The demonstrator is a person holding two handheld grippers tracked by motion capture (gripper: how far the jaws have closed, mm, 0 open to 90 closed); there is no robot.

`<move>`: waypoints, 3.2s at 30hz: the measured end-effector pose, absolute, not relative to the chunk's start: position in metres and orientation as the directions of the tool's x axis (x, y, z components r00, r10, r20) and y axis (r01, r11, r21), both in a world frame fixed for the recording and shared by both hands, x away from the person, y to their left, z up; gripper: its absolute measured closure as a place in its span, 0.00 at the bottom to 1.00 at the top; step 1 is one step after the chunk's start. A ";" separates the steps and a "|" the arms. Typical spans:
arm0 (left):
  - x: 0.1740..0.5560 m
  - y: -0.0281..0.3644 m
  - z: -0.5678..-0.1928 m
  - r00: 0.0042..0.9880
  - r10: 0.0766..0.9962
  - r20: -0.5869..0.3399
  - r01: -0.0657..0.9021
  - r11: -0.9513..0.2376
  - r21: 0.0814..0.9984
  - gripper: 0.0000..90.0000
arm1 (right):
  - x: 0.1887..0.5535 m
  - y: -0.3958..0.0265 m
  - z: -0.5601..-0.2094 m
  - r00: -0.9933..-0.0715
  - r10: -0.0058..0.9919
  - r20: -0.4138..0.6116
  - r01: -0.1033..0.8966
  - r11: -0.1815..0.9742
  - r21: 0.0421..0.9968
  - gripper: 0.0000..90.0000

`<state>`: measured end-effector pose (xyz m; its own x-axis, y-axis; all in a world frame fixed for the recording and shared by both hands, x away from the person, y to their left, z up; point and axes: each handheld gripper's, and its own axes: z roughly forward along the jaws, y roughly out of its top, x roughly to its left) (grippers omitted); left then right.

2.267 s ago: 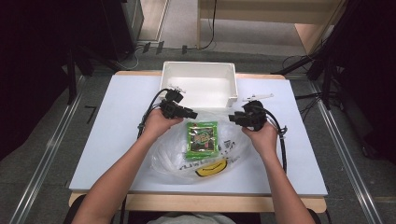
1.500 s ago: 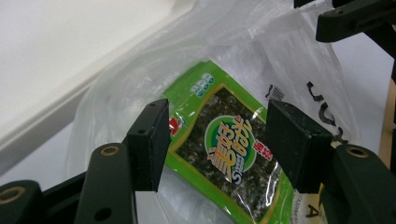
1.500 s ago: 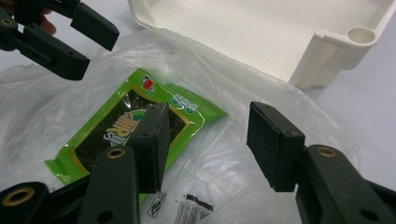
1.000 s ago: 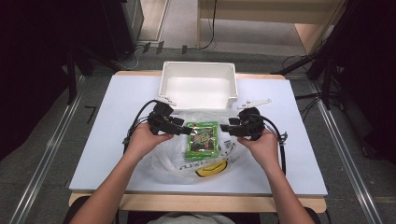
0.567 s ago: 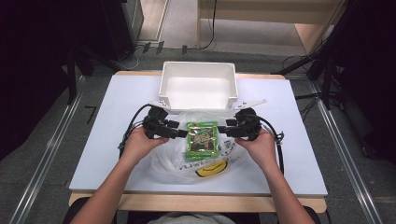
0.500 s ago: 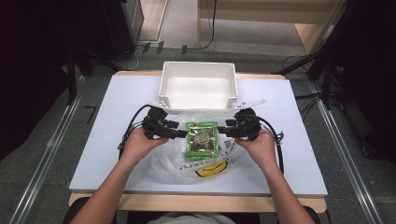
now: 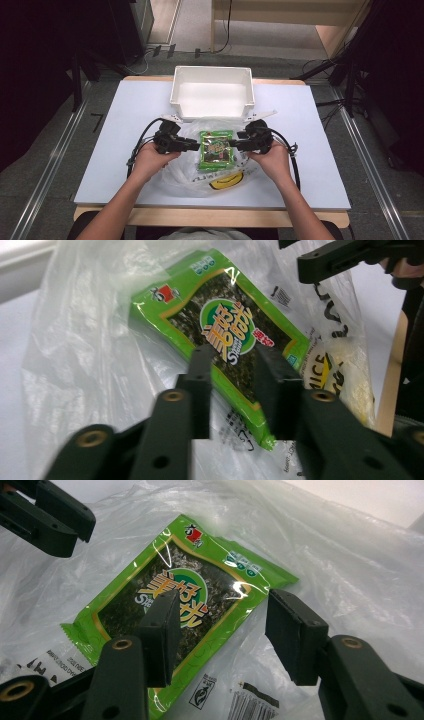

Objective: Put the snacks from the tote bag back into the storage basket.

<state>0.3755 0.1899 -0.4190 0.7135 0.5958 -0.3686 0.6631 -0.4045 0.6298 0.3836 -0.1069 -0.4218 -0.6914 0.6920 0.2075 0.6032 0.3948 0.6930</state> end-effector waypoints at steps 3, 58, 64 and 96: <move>0.374 0.190 -0.420 0.721 0.591 -0.363 0.655 -0.409 0.635 0.89 | 0.384 -0.106 -0.423 -0.695 0.688 0.209 0.604 0.400 0.690 0.55; 0.376 0.169 -0.449 0.732 0.600 -0.324 0.653 -0.480 0.585 1.00 | 0.372 -0.085 -0.422 -0.711 0.668 0.220 0.601 0.415 0.683 0.52; 0.378 0.172 -0.451 0.721 0.606 -0.337 0.666 -0.471 0.578 1.00 | 0.370 -0.082 -0.420 -0.710 0.670 0.217 0.601 0.417 0.682 0.51; 0.380 0.173 -0.458 0.680 0.618 -0.394 0.707 -0.409 0.577 1.00 | 0.400 -0.054 -0.430 -0.639 0.701 0.317 0.714 0.387 0.583 0.48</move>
<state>0.3802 0.1726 -0.4575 0.6801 0.6182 -0.3941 0.7067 -0.4095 0.5770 0.4001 -0.0536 -0.4304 -0.6386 0.7011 0.3173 0.7142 0.3866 0.5835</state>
